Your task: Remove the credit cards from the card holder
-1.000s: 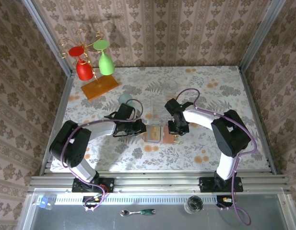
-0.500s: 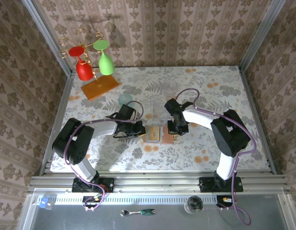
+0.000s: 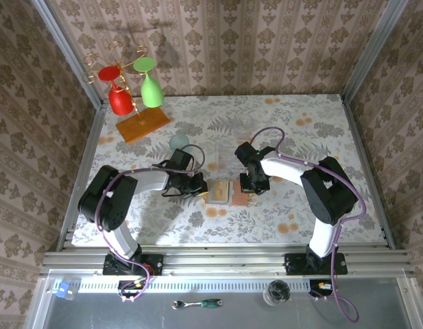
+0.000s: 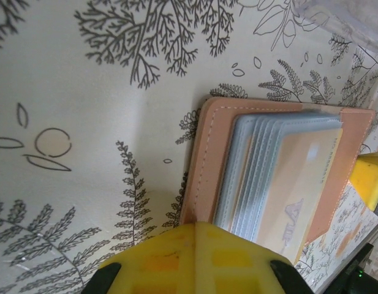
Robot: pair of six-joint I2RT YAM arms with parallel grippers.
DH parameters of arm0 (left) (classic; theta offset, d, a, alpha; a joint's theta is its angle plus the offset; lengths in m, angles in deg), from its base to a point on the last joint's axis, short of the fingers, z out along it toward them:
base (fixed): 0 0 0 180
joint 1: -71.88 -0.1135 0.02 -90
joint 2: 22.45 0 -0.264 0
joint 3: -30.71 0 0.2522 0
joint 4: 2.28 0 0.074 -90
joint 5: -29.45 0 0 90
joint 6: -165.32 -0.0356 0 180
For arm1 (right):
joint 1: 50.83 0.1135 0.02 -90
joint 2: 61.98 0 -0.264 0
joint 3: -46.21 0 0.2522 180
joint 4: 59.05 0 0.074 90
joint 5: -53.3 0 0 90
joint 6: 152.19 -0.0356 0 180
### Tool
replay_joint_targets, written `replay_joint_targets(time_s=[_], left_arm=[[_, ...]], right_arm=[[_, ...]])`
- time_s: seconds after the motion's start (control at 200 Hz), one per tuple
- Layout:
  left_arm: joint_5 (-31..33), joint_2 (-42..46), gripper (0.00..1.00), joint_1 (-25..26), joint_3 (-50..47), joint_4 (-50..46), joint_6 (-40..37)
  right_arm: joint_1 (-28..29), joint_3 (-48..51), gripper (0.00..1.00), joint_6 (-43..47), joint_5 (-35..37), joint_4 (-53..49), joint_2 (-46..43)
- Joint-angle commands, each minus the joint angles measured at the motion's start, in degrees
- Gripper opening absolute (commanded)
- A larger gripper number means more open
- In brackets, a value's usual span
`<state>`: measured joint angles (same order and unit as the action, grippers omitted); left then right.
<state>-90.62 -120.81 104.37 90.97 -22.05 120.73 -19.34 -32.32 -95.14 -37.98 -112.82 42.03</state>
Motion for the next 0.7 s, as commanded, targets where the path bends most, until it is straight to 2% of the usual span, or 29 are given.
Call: replay_joint_targets(time_s=[0.0,0.45,0.695], left_arm=[[3.68,-2.42,0.0,-0.85,-0.01,-6.5,-1.2],[3.78,-3.32,0.0,-0.94,-0.29,-7.35,-0.87],[4.05,-2.71,0.0,-0.68,-0.4,-7.35,-0.66]], right_arm=[[-0.72,1.07,0.08,0.63,5.83,-2.87,-0.17],[-2.02,2.16,0.1,1.46,8.2,-3.12,-1.47],[-2.47,2.72,0.22,1.55,8.62,-3.22,-2.26]])
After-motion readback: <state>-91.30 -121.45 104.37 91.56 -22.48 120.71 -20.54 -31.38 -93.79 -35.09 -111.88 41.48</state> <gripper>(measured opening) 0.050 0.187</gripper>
